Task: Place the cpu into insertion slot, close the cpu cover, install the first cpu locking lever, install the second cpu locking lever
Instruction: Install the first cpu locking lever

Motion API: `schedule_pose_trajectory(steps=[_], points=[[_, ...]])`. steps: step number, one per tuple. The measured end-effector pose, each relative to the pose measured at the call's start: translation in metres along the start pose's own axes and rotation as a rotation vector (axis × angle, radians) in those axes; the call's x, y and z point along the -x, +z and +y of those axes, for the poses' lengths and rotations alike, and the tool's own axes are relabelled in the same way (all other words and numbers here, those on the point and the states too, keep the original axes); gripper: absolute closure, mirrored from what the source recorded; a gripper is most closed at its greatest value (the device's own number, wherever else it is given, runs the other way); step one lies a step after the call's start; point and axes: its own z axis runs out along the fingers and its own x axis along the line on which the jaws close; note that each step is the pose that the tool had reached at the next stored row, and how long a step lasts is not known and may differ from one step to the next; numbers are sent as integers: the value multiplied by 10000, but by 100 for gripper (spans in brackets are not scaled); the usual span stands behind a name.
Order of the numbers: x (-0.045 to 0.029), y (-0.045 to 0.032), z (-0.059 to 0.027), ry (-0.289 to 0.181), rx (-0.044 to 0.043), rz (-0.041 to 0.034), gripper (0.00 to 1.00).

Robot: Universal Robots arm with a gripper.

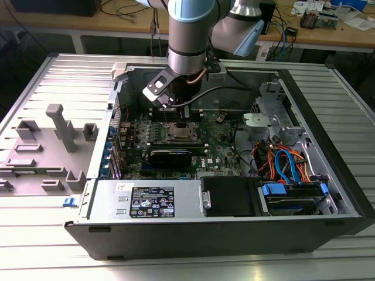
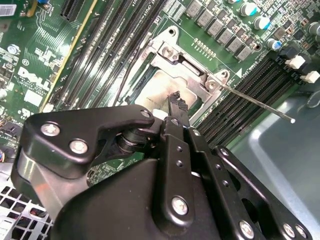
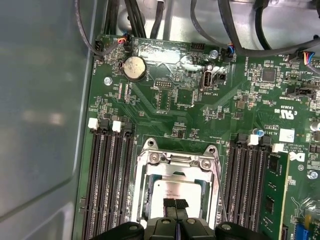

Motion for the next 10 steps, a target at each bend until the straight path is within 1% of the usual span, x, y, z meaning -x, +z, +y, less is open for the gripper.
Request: schedule_pose_trajectory(steps=[6,8,10], points=[[1,-7,0,-55,1,6,89],[2,-8,0,-421,0,2,89],[5,-10,-1,-606,-2,0,89]])
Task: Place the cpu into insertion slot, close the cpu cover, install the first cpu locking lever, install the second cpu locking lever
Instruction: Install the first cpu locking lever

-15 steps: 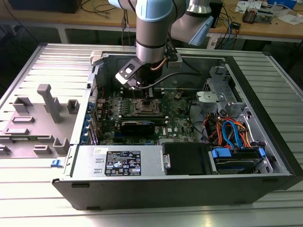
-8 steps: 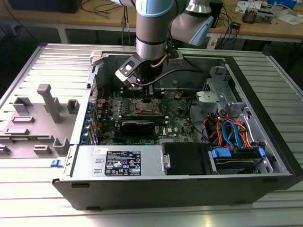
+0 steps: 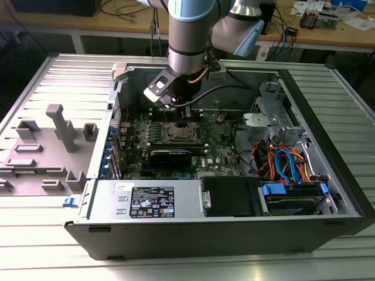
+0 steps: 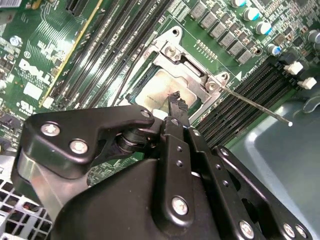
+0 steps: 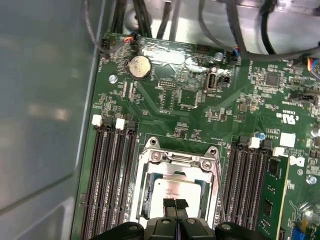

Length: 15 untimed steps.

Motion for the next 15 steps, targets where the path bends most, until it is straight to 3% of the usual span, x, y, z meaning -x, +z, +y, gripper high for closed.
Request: schedule_pose_trajectory(steps=[8,15], points=[[1,-157,-1,-210,1,0,89],[1,-198,-1,-563,2,-1,89]])
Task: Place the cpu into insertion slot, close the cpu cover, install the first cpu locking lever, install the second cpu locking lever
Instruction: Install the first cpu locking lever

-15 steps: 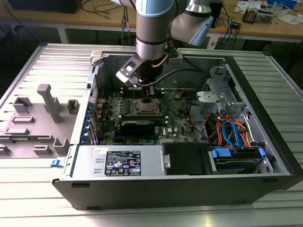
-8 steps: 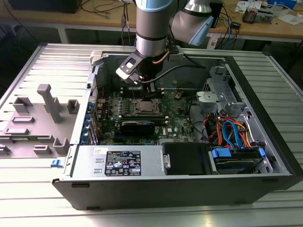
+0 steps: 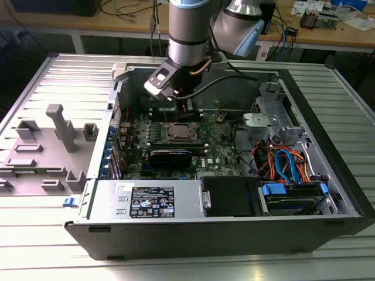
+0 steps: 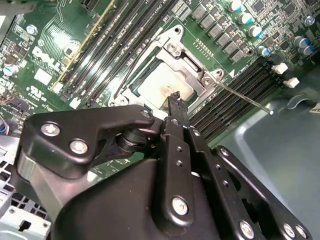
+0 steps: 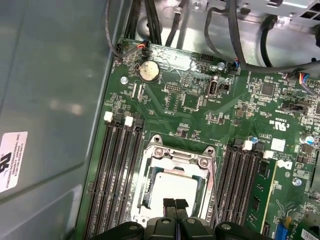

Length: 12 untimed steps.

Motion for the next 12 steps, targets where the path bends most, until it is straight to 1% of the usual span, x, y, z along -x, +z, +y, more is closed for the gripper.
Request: schedule_pose_trajectory(steps=[1,4,11,12], points=[[0,0,0,-86,-1,-1,89],[1,-1,0,-886,-5,-9,89],[1,-1,0,-1933,-6,-17,89],[1,-1,0,-1985,-6,-17,89]])
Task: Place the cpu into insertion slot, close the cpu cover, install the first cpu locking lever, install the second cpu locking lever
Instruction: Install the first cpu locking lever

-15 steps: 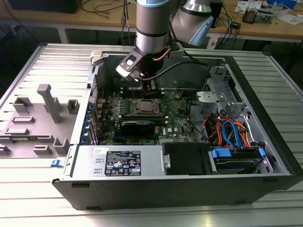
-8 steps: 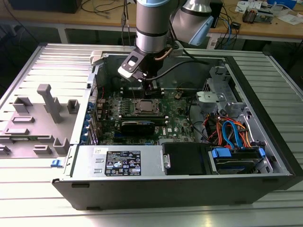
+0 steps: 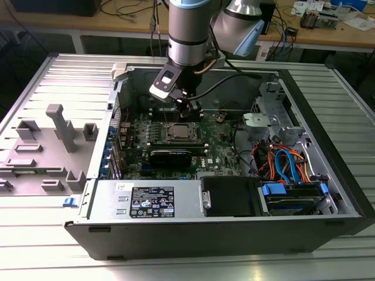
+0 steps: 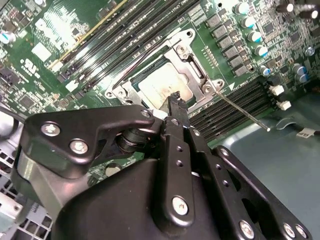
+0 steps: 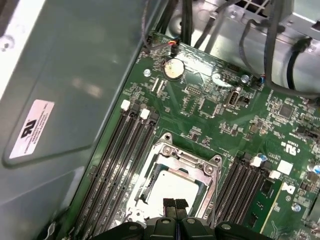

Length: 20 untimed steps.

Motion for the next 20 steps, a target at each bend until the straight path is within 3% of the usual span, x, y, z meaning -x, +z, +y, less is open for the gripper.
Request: schedule_pose_trajectory(steps=[10,16,20], points=[[0,0,0,-13,0,0,89],[-1,-2,-2,-1310,-3,-10,89],[-1,-78,-2,-1437,-2,-10,89]])
